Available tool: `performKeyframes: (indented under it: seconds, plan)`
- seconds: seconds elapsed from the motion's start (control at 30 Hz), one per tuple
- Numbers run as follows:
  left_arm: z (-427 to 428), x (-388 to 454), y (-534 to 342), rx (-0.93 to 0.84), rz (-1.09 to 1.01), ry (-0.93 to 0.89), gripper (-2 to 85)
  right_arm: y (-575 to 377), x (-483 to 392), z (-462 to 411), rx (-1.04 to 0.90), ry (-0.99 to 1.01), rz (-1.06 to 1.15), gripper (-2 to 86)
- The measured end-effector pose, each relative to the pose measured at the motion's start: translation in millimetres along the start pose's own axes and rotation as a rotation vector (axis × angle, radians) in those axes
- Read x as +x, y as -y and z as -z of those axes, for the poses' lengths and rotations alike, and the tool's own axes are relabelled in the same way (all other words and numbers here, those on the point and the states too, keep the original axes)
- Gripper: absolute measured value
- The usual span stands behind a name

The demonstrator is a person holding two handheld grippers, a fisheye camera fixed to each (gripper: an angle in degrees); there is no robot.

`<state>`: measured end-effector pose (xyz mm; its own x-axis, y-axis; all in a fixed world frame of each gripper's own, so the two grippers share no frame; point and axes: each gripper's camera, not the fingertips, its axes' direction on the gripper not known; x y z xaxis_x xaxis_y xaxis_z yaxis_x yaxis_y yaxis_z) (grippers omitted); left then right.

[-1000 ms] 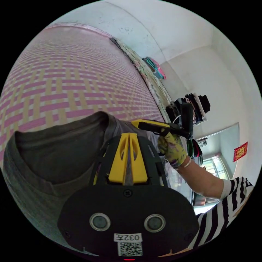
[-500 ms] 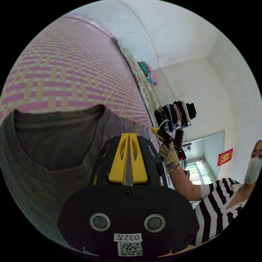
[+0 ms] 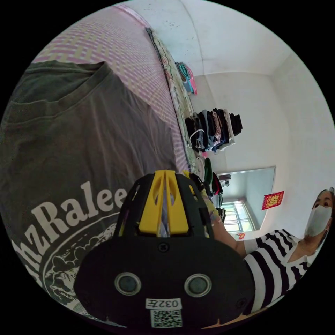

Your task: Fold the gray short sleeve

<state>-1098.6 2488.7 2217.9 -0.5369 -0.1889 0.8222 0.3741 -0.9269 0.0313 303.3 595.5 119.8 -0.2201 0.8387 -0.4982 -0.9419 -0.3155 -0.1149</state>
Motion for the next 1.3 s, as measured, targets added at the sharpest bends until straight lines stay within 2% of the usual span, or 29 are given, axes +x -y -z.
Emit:
performKeyframes:
  seconds: [0.2, 0.3, 0.37, 0.43, 0.57, 0.67, 0.77, 0.93, 1.1, 1.3]
  plan:
    - [9.5, 34.2, 19.2, 0.013, -0.029, -0.015, -0.5, 35.2, 24.6, -34.3, 0.08, 0.064, -0.1, 4.6]
    - [15.6, 35.7, 30.1, 0.039, -0.002, -0.042, 0.8, 49.2, 13.6, -64.0, 0.01, 0.014, 0.027, 0.3]
    - [23.8, 24.3, 40.2, 0.088, 0.093, -0.061, 6.2, 49.8, -19.2, -86.2, 0.01, -0.107, 0.255, -0.5]
    - [31.5, 16.8, 48.4, 0.134, 0.105, -0.144, 6.7, 45.3, -49.0, -110.5, 0.0, -0.219, 0.462, -0.7]
    - [48.5, -1.7, 65.1, 0.216, 0.147, -0.267, 9.2, 14.5, -104.8, -197.3, -0.155, -0.401, 0.926, -0.8]
    - [53.1, -25.7, 69.9, 0.241, 0.219, -0.324, 11.0, -26.6, -116.6, -251.2, -0.254, -0.429, 1.165, -0.9]
    - [50.2, -45.1, 68.8, 0.27, 0.271, -0.404, 11.5, -59.2, -94.4, -289.3, -0.332, -0.444, 1.269, -0.8]
    - [40.6, -49.2, 74.3, 0.271, 0.302, -0.324, 9.6, -78.3, -41.5, -320.9, -0.395, -0.438, 1.287, -0.5]
    - [34.7, -38.0, 75.4, 0.303, 0.35, -0.101, 0.4, -70.7, -2.3, -337.6, -0.449, -0.414, 1.258, 3.3]
    - [17.1, -36.3, 69.2, 0.305, 0.364, -0.042, -1.3, -44.9, 71.5, -256.3, -0.377, -0.384, 1.018, 4.1]
